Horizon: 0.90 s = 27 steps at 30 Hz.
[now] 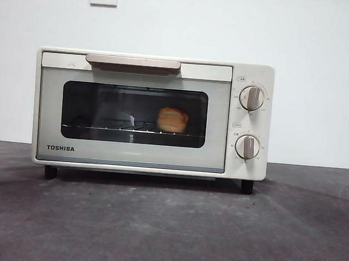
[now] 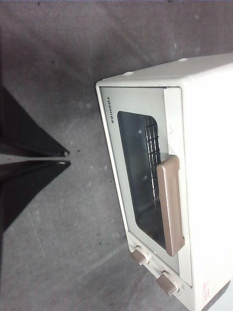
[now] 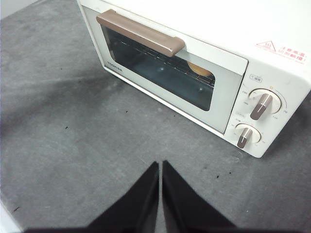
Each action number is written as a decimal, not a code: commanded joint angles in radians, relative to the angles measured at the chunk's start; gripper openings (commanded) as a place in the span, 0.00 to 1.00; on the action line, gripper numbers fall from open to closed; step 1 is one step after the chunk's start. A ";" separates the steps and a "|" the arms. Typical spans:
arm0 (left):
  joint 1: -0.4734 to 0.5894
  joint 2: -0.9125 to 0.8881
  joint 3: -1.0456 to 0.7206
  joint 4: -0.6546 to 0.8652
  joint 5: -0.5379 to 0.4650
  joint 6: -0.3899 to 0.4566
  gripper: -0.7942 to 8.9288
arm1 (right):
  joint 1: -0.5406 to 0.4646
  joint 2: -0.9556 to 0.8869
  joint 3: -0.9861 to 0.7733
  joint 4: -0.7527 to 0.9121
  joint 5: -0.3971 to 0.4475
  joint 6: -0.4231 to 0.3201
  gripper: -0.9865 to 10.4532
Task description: The left arm flap open the oven, the right arm pick bread and place it into oven, the left arm flap close the oven
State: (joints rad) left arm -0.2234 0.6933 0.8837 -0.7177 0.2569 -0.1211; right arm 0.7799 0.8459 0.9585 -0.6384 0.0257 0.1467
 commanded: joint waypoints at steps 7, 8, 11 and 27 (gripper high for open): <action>-0.003 0.005 0.024 0.007 -0.003 0.005 0.10 | 0.009 0.008 0.007 0.012 0.000 0.010 0.09; -0.003 0.004 0.024 0.007 -0.003 0.005 0.10 | 0.009 0.008 0.007 0.012 0.000 0.010 0.09; 0.003 -0.031 0.023 0.010 -0.017 0.092 0.10 | 0.009 0.008 0.007 0.012 0.000 0.010 0.09; 0.217 -0.388 -0.396 0.591 -0.245 0.200 0.10 | 0.009 0.008 0.007 0.013 0.000 0.010 0.09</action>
State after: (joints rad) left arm -0.0128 0.3180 0.5098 -0.1379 0.0235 0.0654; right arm 0.7799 0.8459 0.9585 -0.6384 0.0257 0.1467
